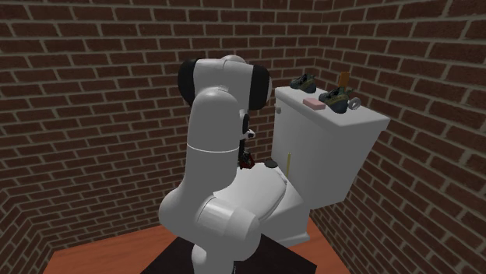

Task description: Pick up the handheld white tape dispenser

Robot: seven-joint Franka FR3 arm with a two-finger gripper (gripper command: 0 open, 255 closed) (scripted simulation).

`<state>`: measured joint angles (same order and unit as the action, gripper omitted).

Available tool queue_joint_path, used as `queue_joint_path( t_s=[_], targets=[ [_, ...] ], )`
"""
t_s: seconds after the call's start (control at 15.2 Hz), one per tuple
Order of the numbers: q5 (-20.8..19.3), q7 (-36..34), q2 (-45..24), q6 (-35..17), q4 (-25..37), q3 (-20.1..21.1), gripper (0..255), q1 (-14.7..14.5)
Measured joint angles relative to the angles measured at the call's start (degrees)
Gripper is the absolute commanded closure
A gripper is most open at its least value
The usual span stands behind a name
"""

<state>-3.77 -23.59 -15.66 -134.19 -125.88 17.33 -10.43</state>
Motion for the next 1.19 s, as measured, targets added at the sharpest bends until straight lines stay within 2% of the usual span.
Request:
queue_joint_path(
  t_s=[0.33, 1.19],
  targets=[
    [0.1, 0.0, 0.1, 0.3, 0.1, 0.0, 255, 0.0],
    [2.8, 1.6, 6.7, 8.9, 2.4, 0.9, 255, 0.6]
  ],
)
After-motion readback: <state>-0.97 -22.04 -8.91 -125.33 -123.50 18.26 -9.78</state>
